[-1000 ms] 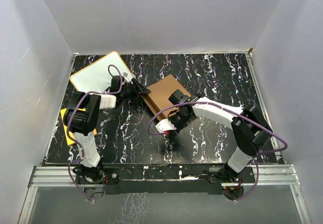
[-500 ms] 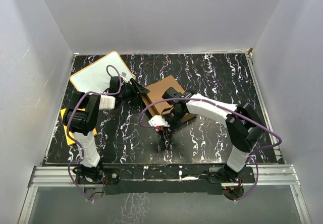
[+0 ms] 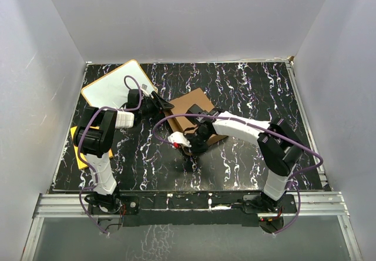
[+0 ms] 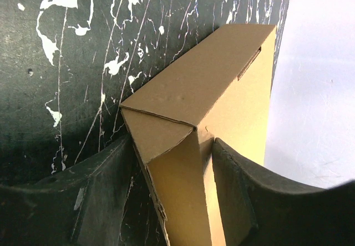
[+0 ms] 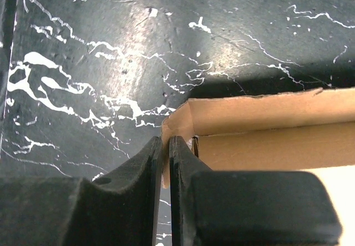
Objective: Fold the paper box
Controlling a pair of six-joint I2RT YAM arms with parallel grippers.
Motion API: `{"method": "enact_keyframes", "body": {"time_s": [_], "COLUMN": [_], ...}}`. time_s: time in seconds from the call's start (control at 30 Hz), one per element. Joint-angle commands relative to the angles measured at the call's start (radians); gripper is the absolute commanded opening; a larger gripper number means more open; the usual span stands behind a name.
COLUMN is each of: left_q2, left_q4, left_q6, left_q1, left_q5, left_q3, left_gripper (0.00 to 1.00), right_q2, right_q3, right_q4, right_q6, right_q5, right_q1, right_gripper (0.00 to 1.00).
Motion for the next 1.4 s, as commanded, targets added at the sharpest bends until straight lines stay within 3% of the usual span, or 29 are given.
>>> {"method": "enact_keyframes", "body": {"time_s": [0.0, 0.23, 0.83, 0.93, 1.07, 1.13, 1.37], "left_q2": [0.053, 0.054, 0.070, 0.070, 0.082, 0.081, 0.077], "left_q4": [-0.198, -0.193, -0.187, -0.189, -0.182, -0.181, -0.180], "left_q6": [0.076, 0.082, 0.114, 0.120, 0.119, 0.119, 0.123], "left_q1": [-0.010, -0.010, -0.011, -0.011, -0.010, -0.010, -0.010], "left_q5": [-0.033, -0.031, -0.026, -0.028, -0.023, -0.023, -0.019], "left_q3": [-0.052, -0.058, -0.086, -0.086, -0.083, -0.084, -0.088], "left_gripper": [0.54, 0.54, 0.54, 0.54, 0.54, 0.53, 0.54], "right_q2": [-0.017, -0.052, -0.029, -0.040, -0.064, -0.061, -0.029], "right_q3": [0.001, -0.007, -0.023, -0.035, -0.046, -0.050, -0.041], "right_q4": [0.222, 0.270, 0.383, 0.385, 0.373, 0.398, 0.494], "right_q6": [0.198, 0.285, 0.421, 0.413, 0.376, 0.398, 0.515], "right_q5": [0.109, 0.225, 0.331, 0.306, 0.146, 0.130, 0.342], "right_q1": [0.033, 0.054, 0.123, 0.124, 0.122, 0.124, 0.129], "right_gripper": [0.14, 0.16, 0.16, 0.16, 0.20, 0.17, 0.08]}}
